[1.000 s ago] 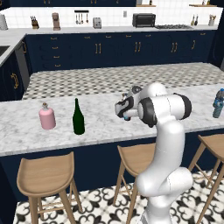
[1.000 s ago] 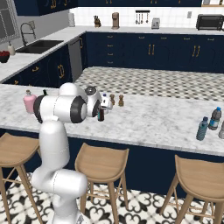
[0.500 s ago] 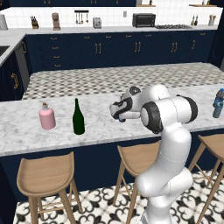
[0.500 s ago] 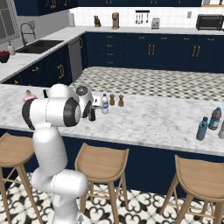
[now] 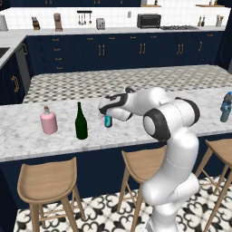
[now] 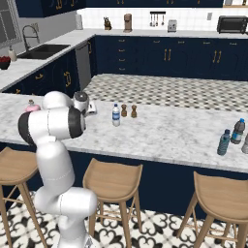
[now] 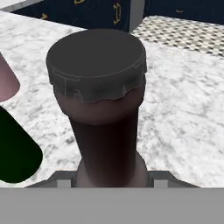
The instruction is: Move the plastic bottles in the middle to the plastics group, and the glass bottles in the middle to the glass group.
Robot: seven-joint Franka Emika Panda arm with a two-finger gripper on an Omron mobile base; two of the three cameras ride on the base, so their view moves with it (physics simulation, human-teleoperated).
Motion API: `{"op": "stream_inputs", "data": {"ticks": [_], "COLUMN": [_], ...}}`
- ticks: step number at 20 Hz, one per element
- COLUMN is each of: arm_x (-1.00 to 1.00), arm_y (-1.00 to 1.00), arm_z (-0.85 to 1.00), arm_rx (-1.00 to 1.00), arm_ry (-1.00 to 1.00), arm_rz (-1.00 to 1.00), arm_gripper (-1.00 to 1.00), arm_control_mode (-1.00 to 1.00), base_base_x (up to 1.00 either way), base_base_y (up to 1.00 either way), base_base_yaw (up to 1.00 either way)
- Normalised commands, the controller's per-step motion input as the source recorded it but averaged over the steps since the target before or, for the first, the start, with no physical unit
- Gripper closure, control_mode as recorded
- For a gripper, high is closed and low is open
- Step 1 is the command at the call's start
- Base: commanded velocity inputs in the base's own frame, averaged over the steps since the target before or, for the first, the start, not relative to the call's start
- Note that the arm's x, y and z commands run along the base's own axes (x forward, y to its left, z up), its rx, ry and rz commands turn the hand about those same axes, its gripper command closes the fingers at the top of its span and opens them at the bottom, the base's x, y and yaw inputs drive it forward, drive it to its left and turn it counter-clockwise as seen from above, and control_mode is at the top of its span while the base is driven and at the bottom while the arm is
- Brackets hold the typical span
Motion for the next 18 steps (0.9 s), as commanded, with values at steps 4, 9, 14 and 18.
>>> {"op": "stream_inputs", "data": {"ticks": [4,9,14,18], "arm_x": [0.0,0.0,0.04,0.15], "arm_y": [0.33,0.44,0.5,0.27], "arm_z": [-0.15,-0.12,0.0,0.0], "arm_rx": [0.0,0.0,0.0,0.0], "arm_ry": [0.0,-0.04,0.0,0.0], "arm_rz": [0.23,0.15,0.11,0.03], "arm_gripper": [1.0,1.0,1.0,1.0], "arm_control_mode": [-1.0,-1.0,-1.0,-1.0], "base_base_x": [0.0,0.0,0.0,0.0], "base_base_y": [0.0,0.0,0.0,0.0], "base_base_yaw": [0.0,0.0,0.0,0.0]}}
